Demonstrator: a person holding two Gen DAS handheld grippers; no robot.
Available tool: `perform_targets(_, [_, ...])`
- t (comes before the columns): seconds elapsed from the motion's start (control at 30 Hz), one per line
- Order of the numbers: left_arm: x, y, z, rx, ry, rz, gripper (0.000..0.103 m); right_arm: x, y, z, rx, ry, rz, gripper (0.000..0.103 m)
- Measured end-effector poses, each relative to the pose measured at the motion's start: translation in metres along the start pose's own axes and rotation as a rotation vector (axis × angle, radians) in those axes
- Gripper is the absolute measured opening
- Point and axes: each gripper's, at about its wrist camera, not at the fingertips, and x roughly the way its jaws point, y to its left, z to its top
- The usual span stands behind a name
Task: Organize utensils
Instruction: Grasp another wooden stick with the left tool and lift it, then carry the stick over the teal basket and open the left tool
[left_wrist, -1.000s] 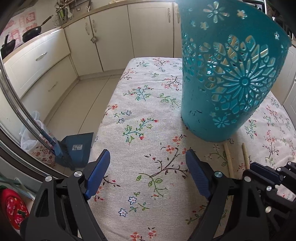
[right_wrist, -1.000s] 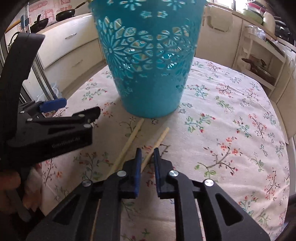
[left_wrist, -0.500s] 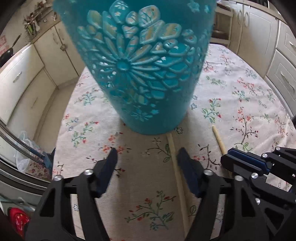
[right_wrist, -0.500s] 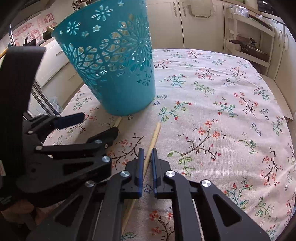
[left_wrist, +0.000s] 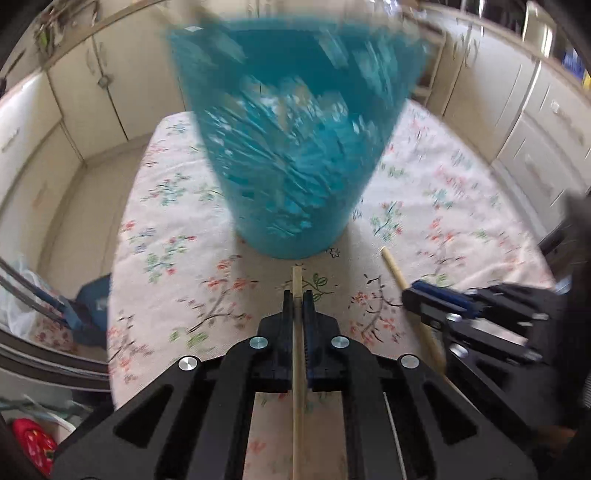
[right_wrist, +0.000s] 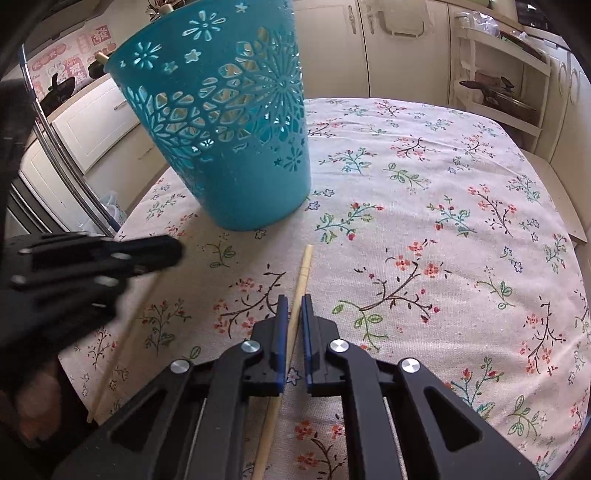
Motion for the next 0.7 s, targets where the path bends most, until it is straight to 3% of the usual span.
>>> perform_targets(0.17, [-0.082, 0.031, 0.018, -0.096, -0.126, -0.163, 0.005, 0.001, -0.007, 0.004, 0.019, 0.005, 0.013, 0.008])
perform_targets(0.3, [-0.139, 0.035, 0.053, -0.105, -0.293, -0.190, 0.004, 0.002, -0.010, 0.007, 0.022, 0.005, 0.013, 0.008])
perform_targets(0.4, [-0.166, 0.029, 0.085, -0.080, -0.418, -0.160, 0.001, 0.003, -0.014, 0.009, 0.022, 0.005, 0.017, 0.008])
perform_targets(0.53, [-0.173, 0.017, 0.118, -0.063, -0.477, -0.159, 0.000, 0.004, -0.015, 0.009, 0.026, 0.002, 0.025, 0.008])
perform_targets(0.7, [-0.164, 0.011, 0.132, -0.061, -0.463, -0.151, 0.000, 0.004, -0.018, 0.010, 0.034, 0.001, 0.038, 0.008])
